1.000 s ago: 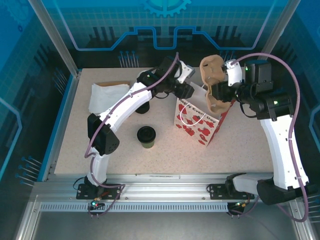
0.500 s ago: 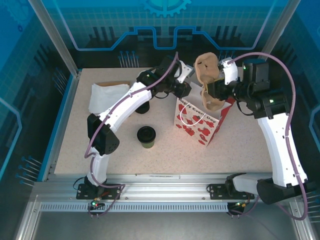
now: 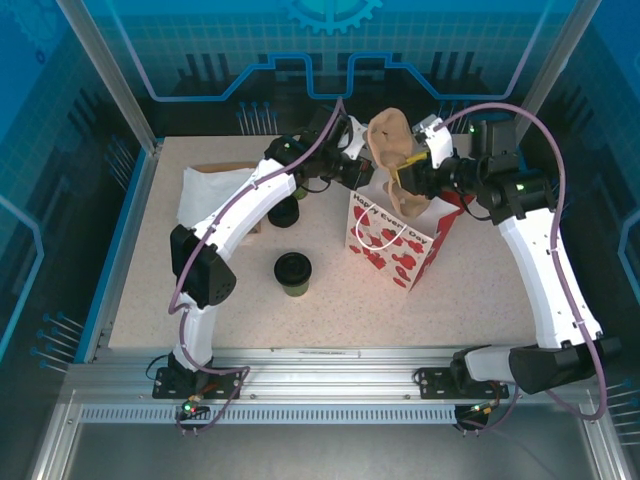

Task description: Pack the takeout coffee

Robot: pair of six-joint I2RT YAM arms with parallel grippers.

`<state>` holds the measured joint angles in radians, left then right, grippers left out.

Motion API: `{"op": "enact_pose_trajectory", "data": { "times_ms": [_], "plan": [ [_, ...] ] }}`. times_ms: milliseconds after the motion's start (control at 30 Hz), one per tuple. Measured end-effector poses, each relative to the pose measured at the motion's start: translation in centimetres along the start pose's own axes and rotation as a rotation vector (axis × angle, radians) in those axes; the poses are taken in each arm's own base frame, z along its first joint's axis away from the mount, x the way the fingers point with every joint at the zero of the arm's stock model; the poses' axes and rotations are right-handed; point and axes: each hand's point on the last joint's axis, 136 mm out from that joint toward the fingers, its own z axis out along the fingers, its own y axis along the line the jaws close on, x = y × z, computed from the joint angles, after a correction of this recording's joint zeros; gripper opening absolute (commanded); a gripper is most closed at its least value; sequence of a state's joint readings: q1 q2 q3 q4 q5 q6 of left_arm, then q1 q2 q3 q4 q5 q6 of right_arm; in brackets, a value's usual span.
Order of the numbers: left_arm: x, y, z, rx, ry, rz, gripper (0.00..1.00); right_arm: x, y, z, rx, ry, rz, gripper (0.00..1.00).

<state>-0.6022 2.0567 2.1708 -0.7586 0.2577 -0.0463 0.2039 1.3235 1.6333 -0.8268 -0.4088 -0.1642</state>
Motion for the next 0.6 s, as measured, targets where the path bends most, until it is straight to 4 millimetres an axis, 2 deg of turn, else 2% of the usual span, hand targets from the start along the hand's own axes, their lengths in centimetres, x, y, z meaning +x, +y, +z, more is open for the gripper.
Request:
{"op": "enact_pose_trajectory", "data": {
  "times_ms": [233,433,600],
  "plan": [
    [0.0,-0.2,-0.1,0.024,0.001,-0.007,0.0,0.4,-0.1,0.5,-0.035,0.006,-0.042,0.32],
    [0.0,-0.1,-0.2,0.03,0.001,-0.01,0.0,1.1,-1.2,0.7,-0.018,0.025,-0.047,0.32],
    [-0.1,0.1,-0.3,0.038,0.0,-0.015,0.0,1.8,-1.4,1.0,-0.022,0.048,-0.042,0.32]
  ]
}}
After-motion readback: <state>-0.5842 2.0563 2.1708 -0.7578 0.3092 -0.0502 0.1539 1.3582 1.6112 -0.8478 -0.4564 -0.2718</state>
